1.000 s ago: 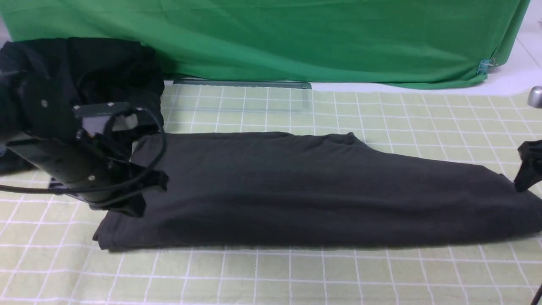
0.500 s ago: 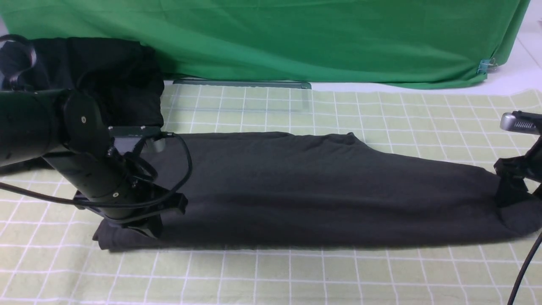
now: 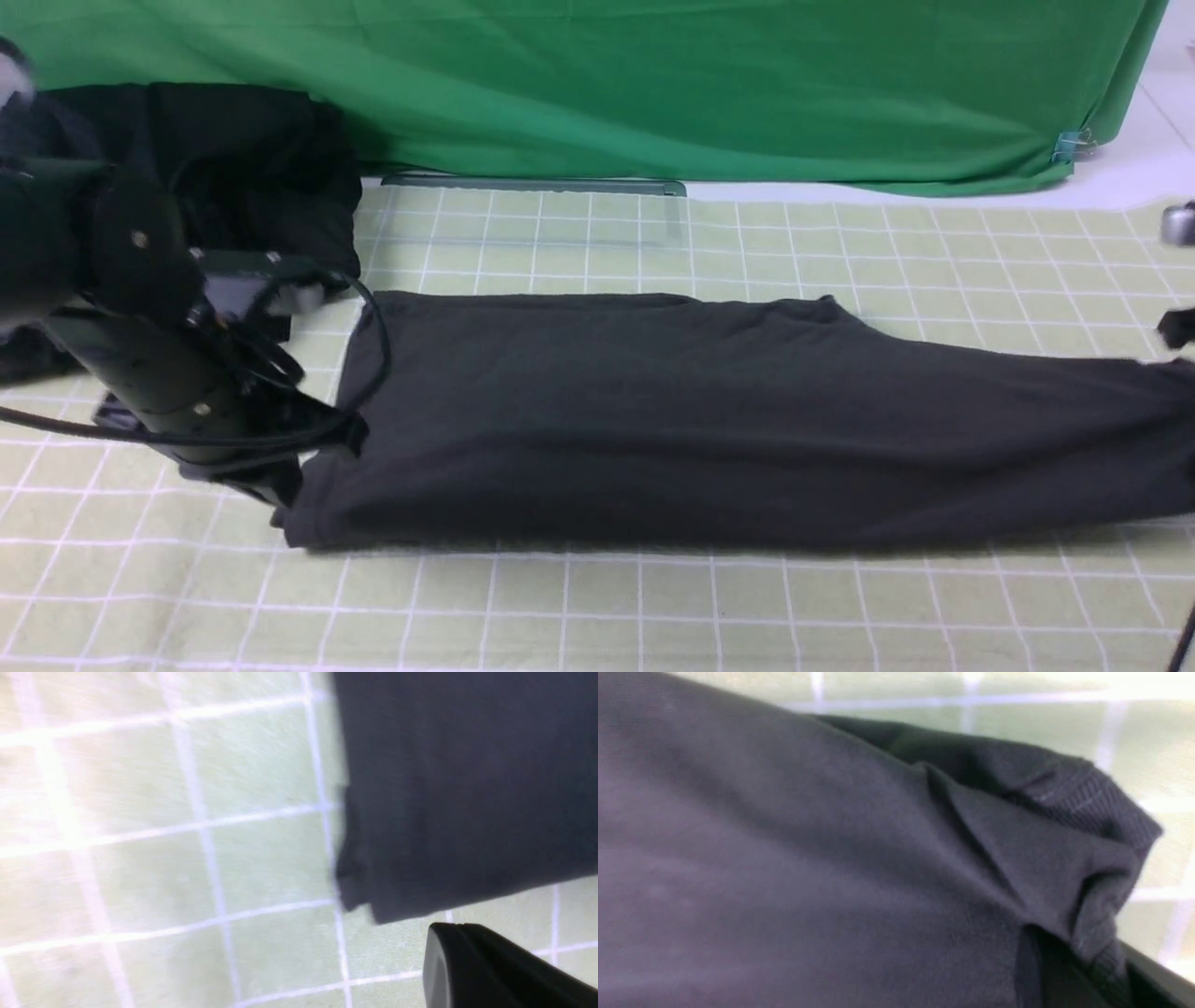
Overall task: Fold a long-sleeved shirt over a green coffee tablecloth.
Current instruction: 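Fold the right end of the dark garment over onto its left end with the right gripper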
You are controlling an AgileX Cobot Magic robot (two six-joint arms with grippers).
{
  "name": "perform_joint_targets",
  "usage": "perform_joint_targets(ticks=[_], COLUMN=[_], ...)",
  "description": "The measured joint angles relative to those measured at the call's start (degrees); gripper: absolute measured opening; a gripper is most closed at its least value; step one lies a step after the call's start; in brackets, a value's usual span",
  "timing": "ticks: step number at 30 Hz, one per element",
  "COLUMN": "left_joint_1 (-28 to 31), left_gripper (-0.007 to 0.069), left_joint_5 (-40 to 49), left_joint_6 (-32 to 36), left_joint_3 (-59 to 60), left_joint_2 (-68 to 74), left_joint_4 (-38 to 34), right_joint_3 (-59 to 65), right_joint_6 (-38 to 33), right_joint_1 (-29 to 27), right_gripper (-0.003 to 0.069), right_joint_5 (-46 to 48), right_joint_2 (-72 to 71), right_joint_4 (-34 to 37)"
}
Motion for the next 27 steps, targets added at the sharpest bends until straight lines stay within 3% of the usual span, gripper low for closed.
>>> perform_joint_targets(ticks=[7,10,13,21,27], left_joint_1=[9.1,12.9,15.2,15.2,15.2], left_gripper=[-0.0003,-0.0003,-0.0003,-0.0003,-0.0003], left_joint_5=[2.4,3.5,3.3,1.9,1.9], left_joint_6=[-1.5,-1.7,-1.2,0.6,1.8], left_joint_3=[-0.1,-0.1,-0.1,-0.1,-0.1], left_joint_2=[-4.4,-4.4,-4.4,-4.4,-4.4], left_joint_4=[0.2,-0.2,-2.2,-7.3,-10.2], right_joint_3=[-3.3,-4.5,-7.5,-16.3,-23.1], right_joint_6=[1.6,1.6,1.9,6.8,9.3], right_joint_1=[3.8,9.1,18.1,37.3,46.8], right_gripper=[0.0041,0.0041,0.0041,0.0041,0.0041], right_joint_5=[1.2,1.3,1.3,-2.8,-8.4], right_joint_2=[-6.8,-9.5,-11.2,-6.7,3.6], right_joint_4=[6.1,9.8,14.0,22.9,28.0])
